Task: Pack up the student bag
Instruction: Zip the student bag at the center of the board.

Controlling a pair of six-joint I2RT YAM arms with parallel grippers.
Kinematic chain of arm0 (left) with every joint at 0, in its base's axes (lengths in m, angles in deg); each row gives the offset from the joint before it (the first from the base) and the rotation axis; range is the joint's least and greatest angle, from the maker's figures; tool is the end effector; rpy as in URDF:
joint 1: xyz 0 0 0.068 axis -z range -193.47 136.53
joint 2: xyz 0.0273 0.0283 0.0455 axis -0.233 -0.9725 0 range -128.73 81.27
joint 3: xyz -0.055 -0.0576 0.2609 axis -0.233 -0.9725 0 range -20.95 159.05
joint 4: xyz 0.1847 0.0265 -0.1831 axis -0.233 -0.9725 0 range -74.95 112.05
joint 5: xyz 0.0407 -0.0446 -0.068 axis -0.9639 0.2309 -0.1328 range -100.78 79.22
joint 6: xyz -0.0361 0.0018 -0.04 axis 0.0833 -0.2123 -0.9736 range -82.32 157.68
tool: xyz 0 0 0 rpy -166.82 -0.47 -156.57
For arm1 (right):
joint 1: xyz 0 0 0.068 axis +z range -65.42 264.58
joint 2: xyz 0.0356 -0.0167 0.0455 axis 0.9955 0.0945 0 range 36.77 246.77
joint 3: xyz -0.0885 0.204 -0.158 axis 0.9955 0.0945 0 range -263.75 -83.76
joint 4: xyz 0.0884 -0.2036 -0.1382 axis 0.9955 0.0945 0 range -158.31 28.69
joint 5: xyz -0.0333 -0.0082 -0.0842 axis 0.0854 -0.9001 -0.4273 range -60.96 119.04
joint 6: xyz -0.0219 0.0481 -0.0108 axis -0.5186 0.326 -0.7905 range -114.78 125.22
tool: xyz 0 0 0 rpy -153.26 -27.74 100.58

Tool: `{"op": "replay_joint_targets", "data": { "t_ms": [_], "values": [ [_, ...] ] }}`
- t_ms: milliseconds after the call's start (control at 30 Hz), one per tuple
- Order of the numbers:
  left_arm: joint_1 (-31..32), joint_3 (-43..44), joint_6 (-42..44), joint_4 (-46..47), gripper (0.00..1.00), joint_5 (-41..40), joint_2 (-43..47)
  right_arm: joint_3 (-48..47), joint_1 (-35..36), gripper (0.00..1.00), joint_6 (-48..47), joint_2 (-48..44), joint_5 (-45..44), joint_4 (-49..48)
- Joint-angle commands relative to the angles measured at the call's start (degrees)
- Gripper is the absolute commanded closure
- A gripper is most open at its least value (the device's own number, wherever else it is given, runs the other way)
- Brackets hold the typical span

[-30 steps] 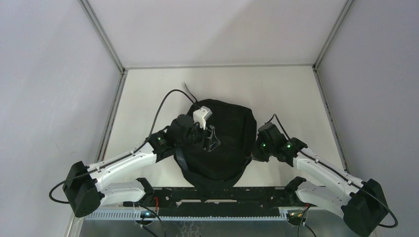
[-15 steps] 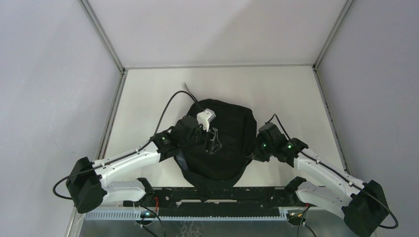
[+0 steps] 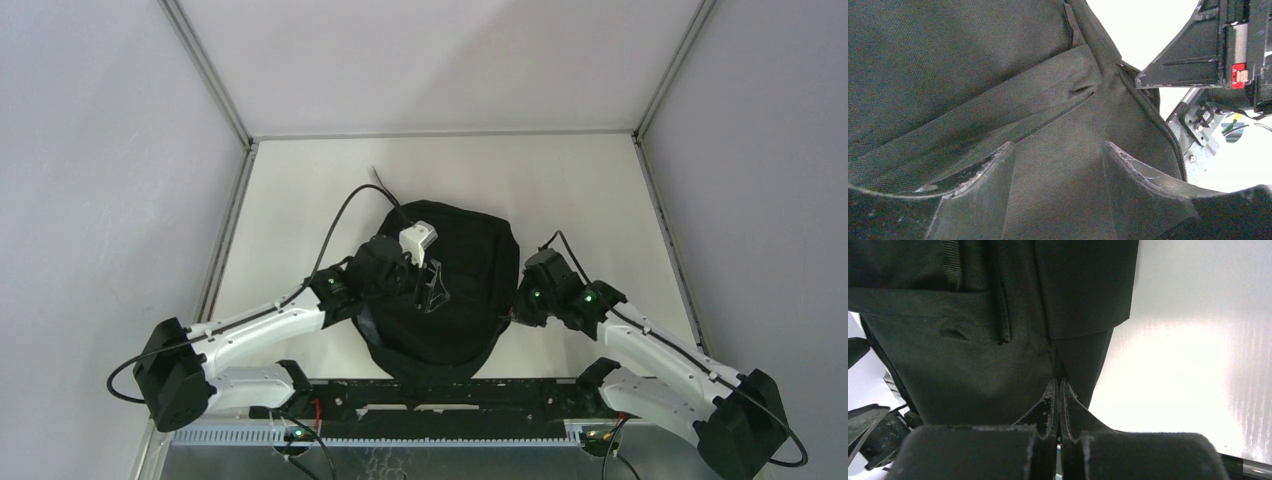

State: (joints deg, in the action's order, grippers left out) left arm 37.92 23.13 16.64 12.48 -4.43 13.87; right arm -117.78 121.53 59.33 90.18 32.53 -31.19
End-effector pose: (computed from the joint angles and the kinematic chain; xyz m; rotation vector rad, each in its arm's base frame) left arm 0.1585 -0.2049 0.2559 0.6590 2.1679 -0.8297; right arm 0.1379 0.1063 0.2094 0.3787 2.6767 0.6382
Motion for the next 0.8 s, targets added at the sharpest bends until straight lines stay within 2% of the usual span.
{"op": "replay_joint_targets", "data": {
  "t_ms": [0, 167, 400, 600, 700, 767],
  "values": [
    [0.5, 3.0, -0.1, 1.2, 0.31, -0.1, 0.3, -0.2, 0.1, 1.00, -0.3, -3.8, 1.0, -1.8],
    [2.0, 5.8, 0.9, 0.6, 0.31, -0.8, -1.1, -0.2, 0.0, 1.00, -1.1, -7.0, 3.0, -3.5],
    [4.4, 11.2, 1.0, 0.2, 0.31, -1.6, -6.0, -0.2, -0.1, 1.00, -1.2, -6.9, 1.6, -1.4],
    [5.1, 14.9, -2.0, 0.4, 0.30, -3.4, -10.6, -0.2, -0.1, 1.00, -2.2, -7.2, 0.6, -0.1],
    [5.9, 16.5, -2.9, -0.7, 0.28, -7.9, -13.0, -0.2, -0.1, 1.00, -2.5, -7.0, 0.5, 0.2],
    [6.7, 17.5, -3.1, -1.9, 0.27, -14.3, -14.4, -0.2, -0.2, 1.00, -2.6, -6.9, 0.4, 0.2]
  ]
}}
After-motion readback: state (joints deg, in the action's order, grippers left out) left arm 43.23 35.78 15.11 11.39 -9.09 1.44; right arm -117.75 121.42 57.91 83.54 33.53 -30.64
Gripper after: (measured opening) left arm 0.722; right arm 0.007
